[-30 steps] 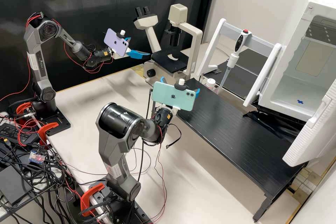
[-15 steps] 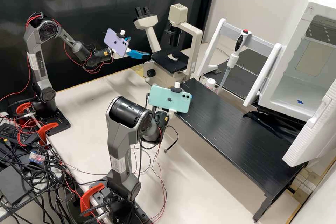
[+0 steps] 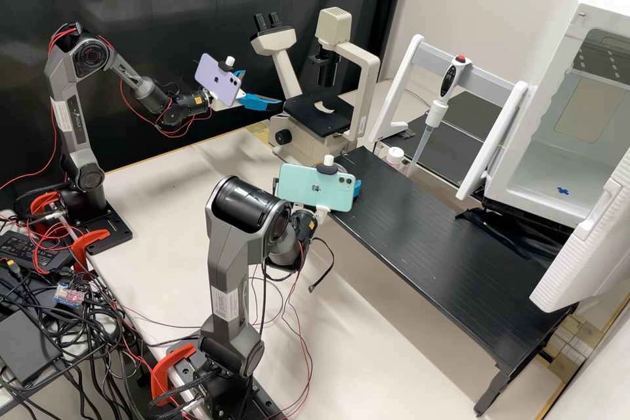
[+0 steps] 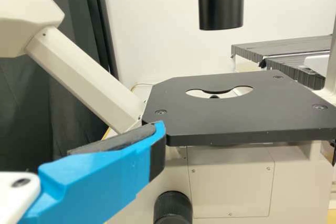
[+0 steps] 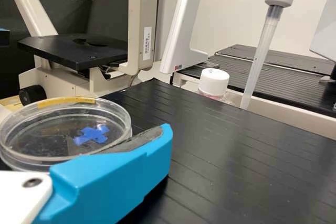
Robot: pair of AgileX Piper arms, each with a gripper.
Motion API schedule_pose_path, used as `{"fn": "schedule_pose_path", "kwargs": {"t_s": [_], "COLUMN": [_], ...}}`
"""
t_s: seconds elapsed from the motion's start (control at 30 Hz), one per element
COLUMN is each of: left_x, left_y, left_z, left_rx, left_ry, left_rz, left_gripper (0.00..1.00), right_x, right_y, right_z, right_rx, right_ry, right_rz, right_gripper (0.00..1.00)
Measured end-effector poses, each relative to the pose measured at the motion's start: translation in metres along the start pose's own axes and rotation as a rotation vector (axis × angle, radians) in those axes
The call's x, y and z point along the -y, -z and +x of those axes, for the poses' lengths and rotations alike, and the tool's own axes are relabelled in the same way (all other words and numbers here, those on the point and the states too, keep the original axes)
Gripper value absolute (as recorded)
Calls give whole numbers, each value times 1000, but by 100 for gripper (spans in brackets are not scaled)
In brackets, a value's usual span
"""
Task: Move the petri dish to the incubator
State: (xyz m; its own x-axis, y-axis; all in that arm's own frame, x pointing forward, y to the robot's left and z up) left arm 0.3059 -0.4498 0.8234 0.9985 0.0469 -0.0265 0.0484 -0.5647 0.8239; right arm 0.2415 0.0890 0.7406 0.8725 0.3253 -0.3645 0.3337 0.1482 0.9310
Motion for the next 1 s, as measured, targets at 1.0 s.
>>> {"fn": "schedule_pose_path", "kwargs": {"t_s": [1.0], "left_x": [0], "left_y": [0], "left_z": [0], "left_rx": [0], "left_ry": [0], "left_rz": [0], "left_gripper": [100], "right_x": [-2], "right_y": [-1], "right_z": [2], "right_rx": [10], "right_ry": [-3], "right_rz": [44], "right_gripper": [0]}}
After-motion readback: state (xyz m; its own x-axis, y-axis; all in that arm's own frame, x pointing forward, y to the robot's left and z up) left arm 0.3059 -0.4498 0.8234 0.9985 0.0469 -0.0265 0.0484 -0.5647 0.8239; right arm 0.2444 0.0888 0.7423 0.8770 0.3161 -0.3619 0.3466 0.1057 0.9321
